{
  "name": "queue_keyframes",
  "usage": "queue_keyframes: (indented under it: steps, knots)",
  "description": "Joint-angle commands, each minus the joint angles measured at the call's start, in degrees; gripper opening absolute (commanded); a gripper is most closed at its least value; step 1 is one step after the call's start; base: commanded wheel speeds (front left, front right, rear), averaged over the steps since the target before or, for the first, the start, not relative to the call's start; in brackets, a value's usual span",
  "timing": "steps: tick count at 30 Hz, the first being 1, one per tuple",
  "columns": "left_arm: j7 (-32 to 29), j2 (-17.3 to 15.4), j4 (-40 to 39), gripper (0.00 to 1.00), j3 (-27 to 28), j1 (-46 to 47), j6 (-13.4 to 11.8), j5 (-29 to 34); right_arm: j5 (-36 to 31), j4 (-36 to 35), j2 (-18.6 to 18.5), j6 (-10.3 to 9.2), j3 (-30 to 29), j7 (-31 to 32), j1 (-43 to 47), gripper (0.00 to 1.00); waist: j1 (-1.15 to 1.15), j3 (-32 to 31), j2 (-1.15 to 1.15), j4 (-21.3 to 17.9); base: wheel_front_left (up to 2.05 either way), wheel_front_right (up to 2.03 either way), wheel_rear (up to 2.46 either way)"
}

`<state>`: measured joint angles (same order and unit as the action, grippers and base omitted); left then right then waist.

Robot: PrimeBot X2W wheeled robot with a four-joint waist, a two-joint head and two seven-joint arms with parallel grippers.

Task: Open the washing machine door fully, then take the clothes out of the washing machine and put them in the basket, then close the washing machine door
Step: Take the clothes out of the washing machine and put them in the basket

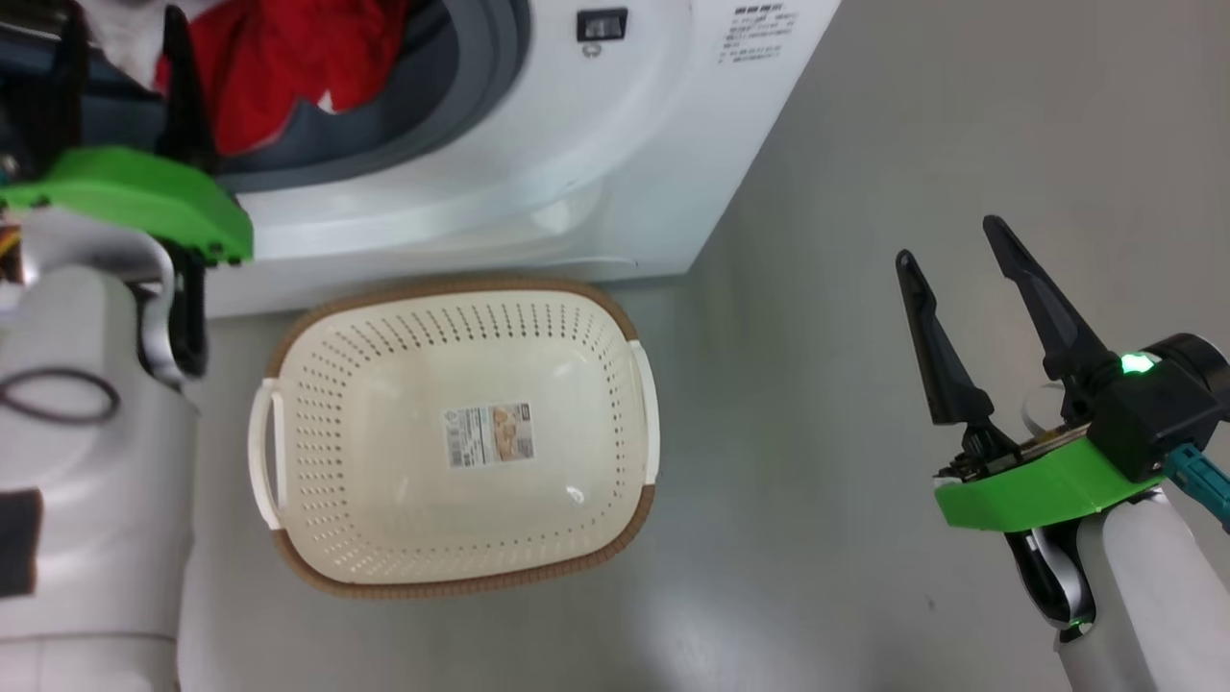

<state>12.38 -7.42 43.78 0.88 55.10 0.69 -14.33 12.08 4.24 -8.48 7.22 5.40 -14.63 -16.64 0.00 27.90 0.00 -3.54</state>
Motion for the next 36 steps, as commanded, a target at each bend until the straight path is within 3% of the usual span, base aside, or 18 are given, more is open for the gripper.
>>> queue_keyframes:
  steps: [1,13,22,23,24,27,36]
  knots:
    - [-2.11,-3.01,1.19,1.0,0.54,2.46,-0.31,0.56,-0.83,-1.43,-0.48,0.26,1.38,-0.37,-0.63,1.0,0.0,4.18,0.0,-1.24,0.0,0.0,0.0]
    - [-16.94,-7.91,12.89,1.0,-3.92,12.92,-1.83,4.47,0.86,-0.45,-0.46,0.26,3.73,-0.37,-2.49,1.0,0.0,6.93,0.0,-3.12,0.0,0.0,0.0]
    - [-22.31,-10.45,17.37,1.0,-6.94,14.57,-2.94,7.0,2.04,-0.39,-0.26,0.26,5.34,-0.37,-3.01,1.0,0.0,7.38,0.0,-5.12,0.0,0.0,0.0]
    - [-22.49,-10.6,17.59,0.04,-7.19,14.61,-3.18,7.2,2.12,-0.36,-0.23,0.26,5.41,-0.37,-3.02,1.0,0.0,7.4,0.0,-5.29,0.0,0.0,0.0]
    - [-22.65,-10.63,17.79,0.0,-7.31,14.59,-3.21,7.18,2.19,-0.34,-0.19,0.26,5.44,-0.37,-3.02,1.0,0.0,7.42,0.0,-5.42,0.0,0.0,0.0]
    - [-21.91,-10.75,17.74,0.0,-7.44,14.53,-3.16,6.91,2.35,-0.37,-0.05,0.26,5.36,-0.37,-3.04,1.0,0.0,7.55,0.0,-5.65,0.0,0.0,0.0]
    - [-11.78,-10.76,15.29,0.0,-6.43,13.22,-4.45,5.34,2.62,-0.32,0.07,0.26,5.53,-0.37,-3.01,1.0,0.0,7.56,0.0,-5.27,0.0,0.0,0.0]
